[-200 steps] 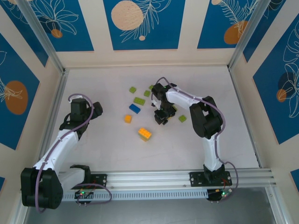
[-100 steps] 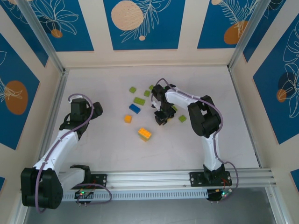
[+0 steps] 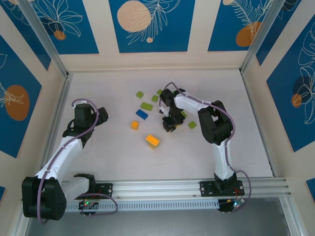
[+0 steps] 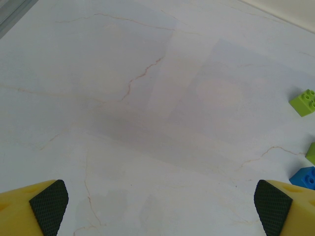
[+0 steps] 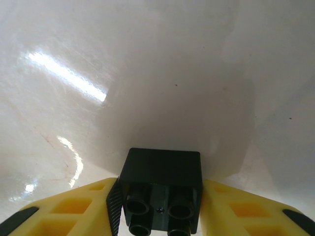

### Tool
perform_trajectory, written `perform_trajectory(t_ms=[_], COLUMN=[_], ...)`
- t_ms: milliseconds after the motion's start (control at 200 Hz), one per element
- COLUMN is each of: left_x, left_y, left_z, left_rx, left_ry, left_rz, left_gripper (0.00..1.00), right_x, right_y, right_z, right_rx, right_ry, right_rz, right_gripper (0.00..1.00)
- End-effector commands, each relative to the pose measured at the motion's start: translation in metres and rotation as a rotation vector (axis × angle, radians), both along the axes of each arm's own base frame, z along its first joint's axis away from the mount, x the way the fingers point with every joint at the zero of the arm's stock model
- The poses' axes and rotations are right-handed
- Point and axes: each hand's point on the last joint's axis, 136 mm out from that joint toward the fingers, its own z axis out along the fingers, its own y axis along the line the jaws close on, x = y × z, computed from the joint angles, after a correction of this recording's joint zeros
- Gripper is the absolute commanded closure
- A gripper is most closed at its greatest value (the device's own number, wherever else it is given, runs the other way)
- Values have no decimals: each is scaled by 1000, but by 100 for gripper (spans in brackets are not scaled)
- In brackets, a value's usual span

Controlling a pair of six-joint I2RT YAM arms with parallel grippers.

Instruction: Assemble a carrot with lego

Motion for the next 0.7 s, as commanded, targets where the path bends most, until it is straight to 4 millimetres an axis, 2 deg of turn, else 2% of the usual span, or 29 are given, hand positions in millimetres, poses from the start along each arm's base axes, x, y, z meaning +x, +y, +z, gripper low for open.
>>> perform_trajectory(t_ms=[0, 180, 460, 695], left_x=[2, 3, 3, 3], left_y=[4, 4, 4, 3], left_z=[6, 5, 5, 4], left_rx=[-10, -10, -11, -14], left_ry=[-13, -11, -12, -10], left_rz=[16, 14, 13, 12], left_gripper=[0, 0, 0, 0], right_x=[-3, -4, -5, -14], right_y=[4, 3, 4, 8], right_z=[-2, -3, 0, 19], right_rx=[31, 31, 39, 38], right_ry=[31, 35, 34, 14], right_rz=[-21, -24, -25, -17], right_gripper=[54, 54, 63, 64])
